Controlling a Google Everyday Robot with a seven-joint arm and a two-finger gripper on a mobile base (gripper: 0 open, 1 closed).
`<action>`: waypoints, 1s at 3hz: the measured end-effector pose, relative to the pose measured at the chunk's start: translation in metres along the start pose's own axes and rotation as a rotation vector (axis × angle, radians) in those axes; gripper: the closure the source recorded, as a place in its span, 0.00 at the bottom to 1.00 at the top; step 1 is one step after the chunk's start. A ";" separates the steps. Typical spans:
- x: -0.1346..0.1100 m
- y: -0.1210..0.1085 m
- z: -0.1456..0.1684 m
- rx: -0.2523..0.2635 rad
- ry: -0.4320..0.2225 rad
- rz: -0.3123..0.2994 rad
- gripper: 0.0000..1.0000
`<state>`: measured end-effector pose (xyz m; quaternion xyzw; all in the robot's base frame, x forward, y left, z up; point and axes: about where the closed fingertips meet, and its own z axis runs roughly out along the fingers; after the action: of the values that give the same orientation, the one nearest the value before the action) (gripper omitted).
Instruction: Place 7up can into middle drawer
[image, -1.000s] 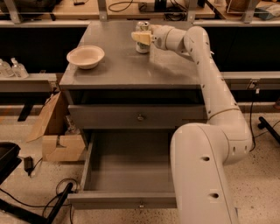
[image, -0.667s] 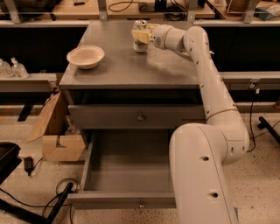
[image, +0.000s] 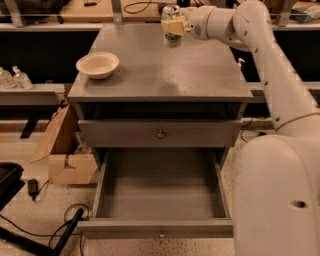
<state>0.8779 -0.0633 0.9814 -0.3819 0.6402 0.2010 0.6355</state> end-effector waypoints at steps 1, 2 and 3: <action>-0.063 0.011 -0.096 0.062 0.052 -0.044 1.00; -0.086 0.059 -0.151 0.029 0.099 -0.060 1.00; -0.042 0.129 -0.163 -0.114 0.164 -0.022 1.00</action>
Offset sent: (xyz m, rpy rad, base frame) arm -0.2604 -0.0065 -0.0497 -0.2680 0.2951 0.0929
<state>0.6696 -0.0936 1.0108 -0.4399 0.6731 0.1982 0.5605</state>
